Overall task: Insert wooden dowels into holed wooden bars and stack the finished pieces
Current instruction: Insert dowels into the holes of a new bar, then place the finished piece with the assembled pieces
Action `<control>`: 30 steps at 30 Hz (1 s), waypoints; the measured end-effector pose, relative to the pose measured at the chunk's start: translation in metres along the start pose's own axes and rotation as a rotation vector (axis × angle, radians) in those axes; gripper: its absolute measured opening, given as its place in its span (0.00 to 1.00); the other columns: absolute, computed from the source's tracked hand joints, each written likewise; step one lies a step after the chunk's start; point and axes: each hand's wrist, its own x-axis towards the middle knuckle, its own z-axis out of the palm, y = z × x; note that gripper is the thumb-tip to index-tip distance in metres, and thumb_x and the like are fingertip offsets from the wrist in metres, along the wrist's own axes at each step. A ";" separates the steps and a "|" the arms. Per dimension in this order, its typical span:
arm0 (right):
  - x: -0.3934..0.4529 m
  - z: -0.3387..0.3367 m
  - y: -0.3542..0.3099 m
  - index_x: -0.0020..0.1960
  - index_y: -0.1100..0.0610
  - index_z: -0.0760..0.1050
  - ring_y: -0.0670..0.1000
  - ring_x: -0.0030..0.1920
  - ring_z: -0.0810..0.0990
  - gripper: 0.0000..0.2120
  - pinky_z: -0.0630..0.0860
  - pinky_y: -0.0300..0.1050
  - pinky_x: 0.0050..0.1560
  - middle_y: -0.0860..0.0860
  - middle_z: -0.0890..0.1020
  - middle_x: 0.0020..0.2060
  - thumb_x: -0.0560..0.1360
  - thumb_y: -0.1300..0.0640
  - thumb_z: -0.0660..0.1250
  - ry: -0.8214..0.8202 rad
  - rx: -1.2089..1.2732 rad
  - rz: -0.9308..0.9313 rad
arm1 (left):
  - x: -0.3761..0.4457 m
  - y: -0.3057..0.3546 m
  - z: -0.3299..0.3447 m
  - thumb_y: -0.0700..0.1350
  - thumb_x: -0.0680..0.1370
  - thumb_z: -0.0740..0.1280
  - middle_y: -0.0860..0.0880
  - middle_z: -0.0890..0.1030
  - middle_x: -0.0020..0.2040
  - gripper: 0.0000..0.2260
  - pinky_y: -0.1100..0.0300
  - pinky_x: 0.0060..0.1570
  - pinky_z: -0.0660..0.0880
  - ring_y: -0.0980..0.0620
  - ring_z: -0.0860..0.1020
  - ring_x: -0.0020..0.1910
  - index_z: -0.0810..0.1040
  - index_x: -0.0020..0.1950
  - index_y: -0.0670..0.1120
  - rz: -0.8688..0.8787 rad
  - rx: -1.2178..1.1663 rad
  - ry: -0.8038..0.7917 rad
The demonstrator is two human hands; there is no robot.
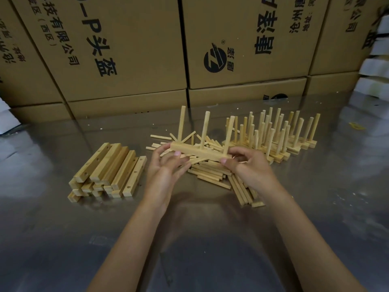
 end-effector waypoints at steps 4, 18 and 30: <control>0.000 -0.005 0.003 0.48 0.41 0.80 0.47 0.51 0.79 0.09 0.75 0.40 0.52 0.47 0.82 0.48 0.73 0.55 0.75 -0.066 -0.002 -0.010 | -0.004 0.001 0.002 0.37 0.77 0.71 0.45 0.85 0.50 0.19 0.55 0.45 0.83 0.43 0.85 0.48 0.76 0.67 0.47 -0.044 0.032 -0.001; 0.007 -0.014 0.008 0.55 0.48 0.80 0.45 0.49 0.81 0.09 0.74 0.36 0.48 0.46 0.83 0.50 0.76 0.56 0.72 0.021 0.032 -0.028 | -0.006 -0.001 0.002 0.33 0.74 0.73 0.40 0.85 0.55 0.16 0.58 0.51 0.81 0.43 0.85 0.53 0.76 0.60 0.36 -0.094 0.097 -0.113; -0.001 -0.111 0.027 0.59 0.57 0.81 0.50 0.51 0.79 0.13 0.73 0.44 0.56 0.51 0.83 0.51 0.75 0.63 0.71 0.004 -0.332 -0.093 | -0.011 -0.006 0.010 0.38 0.74 0.76 0.49 0.86 0.47 0.19 0.63 0.44 0.80 0.54 0.84 0.49 0.77 0.63 0.48 0.048 0.441 -0.168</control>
